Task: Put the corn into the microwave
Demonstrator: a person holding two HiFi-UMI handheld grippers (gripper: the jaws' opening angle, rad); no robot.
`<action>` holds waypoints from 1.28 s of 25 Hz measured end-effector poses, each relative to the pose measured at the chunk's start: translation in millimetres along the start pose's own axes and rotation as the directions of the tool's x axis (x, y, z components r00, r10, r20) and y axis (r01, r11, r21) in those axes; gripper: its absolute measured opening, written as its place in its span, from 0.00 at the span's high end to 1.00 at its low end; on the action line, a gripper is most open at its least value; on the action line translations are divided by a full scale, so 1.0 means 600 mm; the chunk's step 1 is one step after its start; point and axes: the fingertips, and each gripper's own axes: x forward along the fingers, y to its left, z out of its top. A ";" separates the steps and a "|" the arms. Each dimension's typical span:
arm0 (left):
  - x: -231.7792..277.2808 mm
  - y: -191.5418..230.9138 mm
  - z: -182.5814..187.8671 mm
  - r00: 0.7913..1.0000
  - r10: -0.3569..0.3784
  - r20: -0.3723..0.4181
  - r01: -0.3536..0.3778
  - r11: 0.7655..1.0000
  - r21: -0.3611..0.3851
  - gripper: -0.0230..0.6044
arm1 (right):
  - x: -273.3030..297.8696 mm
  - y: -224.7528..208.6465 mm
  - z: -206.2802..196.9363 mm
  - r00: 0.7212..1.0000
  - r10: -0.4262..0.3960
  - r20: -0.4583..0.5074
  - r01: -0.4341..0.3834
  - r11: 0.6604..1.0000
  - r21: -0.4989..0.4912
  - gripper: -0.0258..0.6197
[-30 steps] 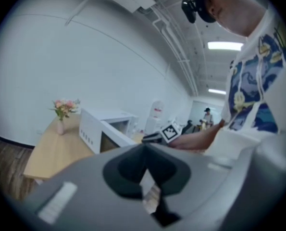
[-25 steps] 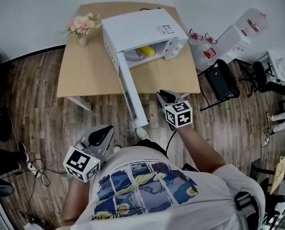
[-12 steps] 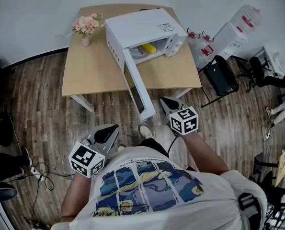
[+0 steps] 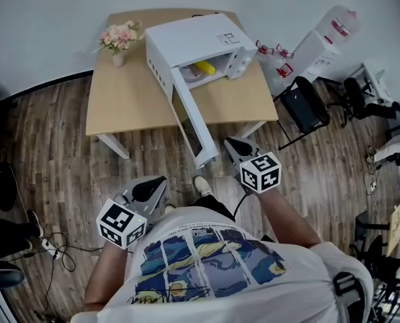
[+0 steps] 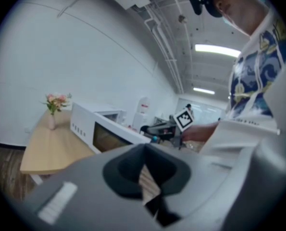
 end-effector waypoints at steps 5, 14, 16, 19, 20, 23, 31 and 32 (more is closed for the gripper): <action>-0.011 -0.003 -0.010 1.000 0.022 0.011 -0.022 1.000 -0.006 0.95 | -0.005 0.009 0.007 1.000 0.006 0.018 -0.005 1.000 -0.022 0.95; -0.039 0.002 -0.029 0.998 0.065 0.011 -0.065 0.998 -0.028 0.95 | -0.003 0.035 0.014 0.999 0.035 0.032 -0.033 0.999 -0.034 0.95; -0.041 0.002 -0.029 0.998 0.069 0.011 -0.068 0.997 -0.028 0.95 | -0.005 0.038 0.015 0.999 0.038 0.035 -0.037 0.999 -0.036 0.95; -0.040 0.001 -0.028 0.998 0.070 0.010 -0.070 0.997 -0.017 0.95 | -0.007 0.039 0.018 0.998 0.038 0.043 -0.037 0.999 -0.031 0.95; -0.038 0.001 -0.028 0.998 0.069 0.009 -0.069 0.998 -0.013 0.95 | -0.007 0.038 0.018 0.998 0.036 0.046 -0.035 0.999 -0.029 0.95; -0.033 0.001 -0.029 0.998 0.064 0.007 -0.064 0.998 -0.012 0.95 | -0.010 0.035 0.017 0.998 0.032 0.051 -0.030 0.999 -0.028 0.95; -0.014 -0.002 -0.032 0.999 0.047 -0.001 -0.047 0.999 -0.023 0.95 | -0.019 0.028 0.014 0.998 0.030 0.049 -0.029 0.999 -0.028 0.95; -0.011 -0.004 -0.032 0.999 0.046 -0.001 -0.046 0.999 -0.025 0.95 | -0.020 0.026 0.013 0.998 0.030 0.047 -0.029 0.999 -0.028 0.95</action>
